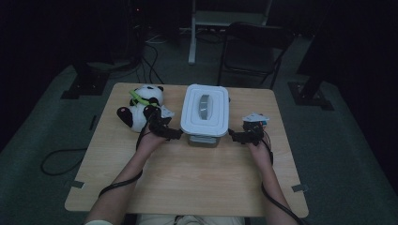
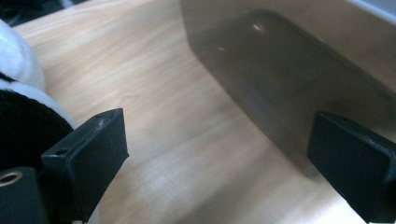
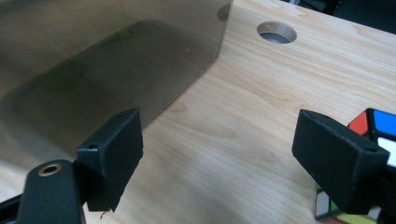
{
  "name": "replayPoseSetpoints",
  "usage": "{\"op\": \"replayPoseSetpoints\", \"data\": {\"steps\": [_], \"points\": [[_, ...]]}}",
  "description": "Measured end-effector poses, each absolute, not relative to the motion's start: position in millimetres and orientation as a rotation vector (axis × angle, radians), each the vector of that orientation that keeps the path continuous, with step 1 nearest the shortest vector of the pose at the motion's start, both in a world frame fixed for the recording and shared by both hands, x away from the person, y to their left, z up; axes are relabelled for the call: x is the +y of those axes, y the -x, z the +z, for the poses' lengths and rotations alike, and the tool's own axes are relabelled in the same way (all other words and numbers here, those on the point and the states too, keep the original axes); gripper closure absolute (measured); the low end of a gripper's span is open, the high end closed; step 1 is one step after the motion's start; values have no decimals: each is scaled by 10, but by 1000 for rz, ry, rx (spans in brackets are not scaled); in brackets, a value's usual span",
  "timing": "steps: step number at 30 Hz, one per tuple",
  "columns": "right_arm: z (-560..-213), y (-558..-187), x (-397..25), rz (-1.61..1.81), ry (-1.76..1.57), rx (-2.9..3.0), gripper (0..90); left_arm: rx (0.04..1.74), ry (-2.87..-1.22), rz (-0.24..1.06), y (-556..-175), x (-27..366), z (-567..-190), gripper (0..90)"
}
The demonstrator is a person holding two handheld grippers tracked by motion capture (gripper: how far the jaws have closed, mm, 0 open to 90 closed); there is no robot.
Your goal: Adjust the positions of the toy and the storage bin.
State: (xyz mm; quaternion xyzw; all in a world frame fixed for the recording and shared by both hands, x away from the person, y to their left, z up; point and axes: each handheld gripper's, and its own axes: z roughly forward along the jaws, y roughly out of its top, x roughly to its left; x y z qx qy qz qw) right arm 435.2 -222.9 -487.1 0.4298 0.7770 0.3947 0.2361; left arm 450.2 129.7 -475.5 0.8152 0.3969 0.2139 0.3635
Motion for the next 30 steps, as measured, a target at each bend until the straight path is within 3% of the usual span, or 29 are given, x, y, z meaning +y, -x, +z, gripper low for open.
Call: {"op": "replayPoseSetpoints", "data": {"steps": [14, 30], "points": [[-4836, -4531, -2167, 1141, -1222, 2090, 161, 1138, -2043, 645, -4706, 1231, -4774, 60], [-4842, -4444, -2161, 1239, -1177, 2178, 217, 1113, -2080, 546, -4684, 1181, -4730, 72]]}}
